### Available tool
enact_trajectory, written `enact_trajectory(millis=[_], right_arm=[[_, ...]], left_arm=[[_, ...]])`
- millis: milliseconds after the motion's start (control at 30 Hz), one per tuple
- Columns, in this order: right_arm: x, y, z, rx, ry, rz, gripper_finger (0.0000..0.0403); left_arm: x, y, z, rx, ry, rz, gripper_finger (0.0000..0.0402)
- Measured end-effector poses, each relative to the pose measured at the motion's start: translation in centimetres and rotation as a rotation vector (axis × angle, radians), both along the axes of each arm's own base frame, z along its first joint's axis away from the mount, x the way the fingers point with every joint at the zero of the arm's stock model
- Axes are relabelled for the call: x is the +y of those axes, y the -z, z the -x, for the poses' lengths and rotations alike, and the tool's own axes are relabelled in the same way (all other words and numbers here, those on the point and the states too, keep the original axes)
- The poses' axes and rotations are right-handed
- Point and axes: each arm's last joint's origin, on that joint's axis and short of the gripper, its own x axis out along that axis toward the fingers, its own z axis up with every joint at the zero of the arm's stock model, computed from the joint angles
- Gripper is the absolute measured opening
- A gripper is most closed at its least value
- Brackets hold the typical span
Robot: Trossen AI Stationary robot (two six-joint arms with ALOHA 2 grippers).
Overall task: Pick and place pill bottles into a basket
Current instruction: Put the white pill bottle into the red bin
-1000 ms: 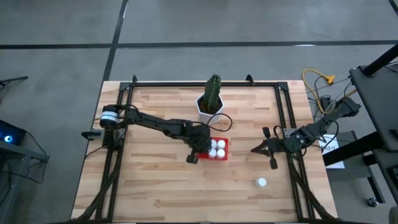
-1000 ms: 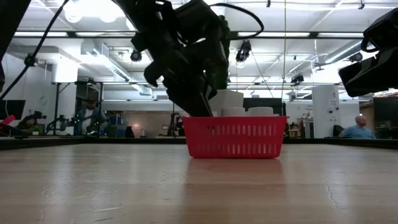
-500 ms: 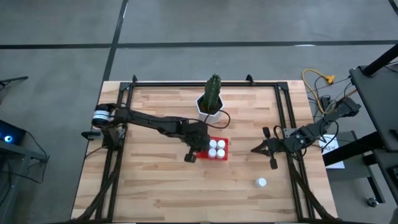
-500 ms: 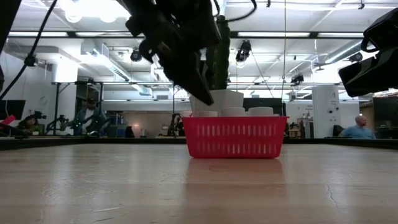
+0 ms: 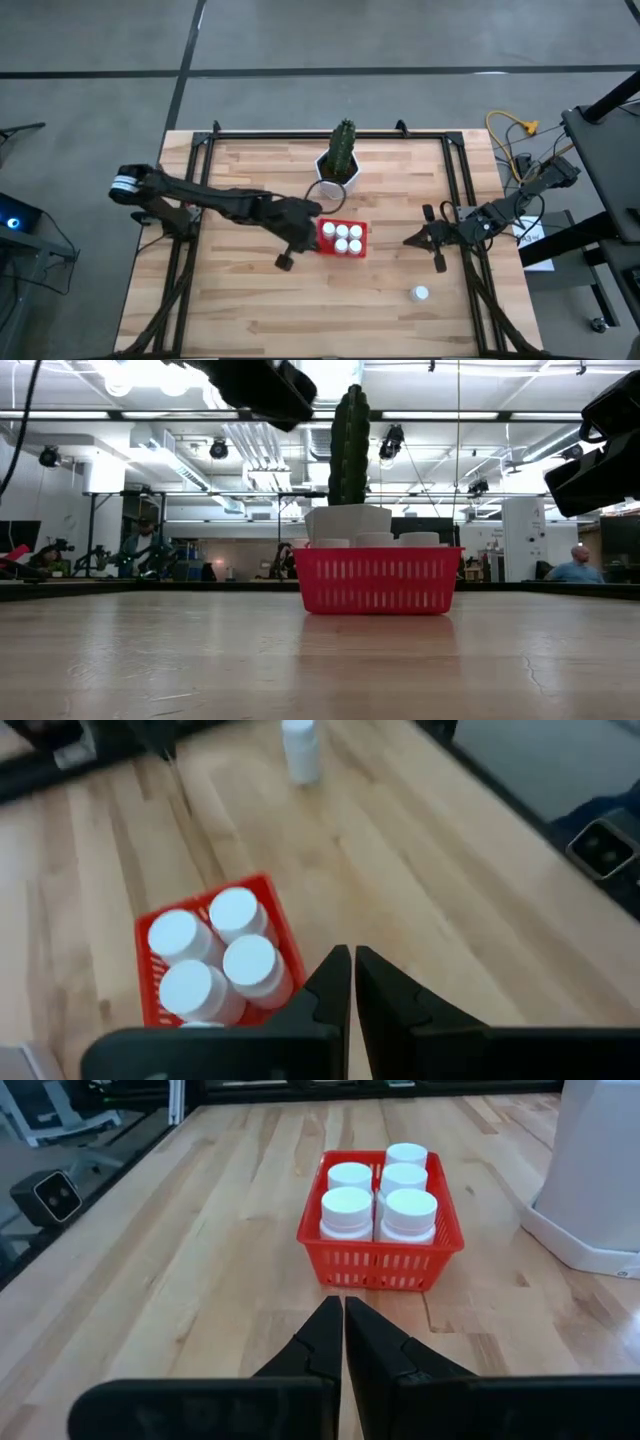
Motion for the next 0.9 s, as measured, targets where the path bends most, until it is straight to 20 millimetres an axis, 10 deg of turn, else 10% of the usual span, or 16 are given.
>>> enact_trajectory(millis=[367,900], right_arm=[[0.0,0.0,0.0,-0.002,0.006,-0.018,0.0009],[0.3,-1.5,-0.2,-0.036,-0.006,-0.212,0.0009]], left_arm=[[-1.2,1.7,2.4,-0.312,0.011,0.117,0.0002],[-2.5,4.8,1.5,-0.311,0.044,0.126,0.0002]])
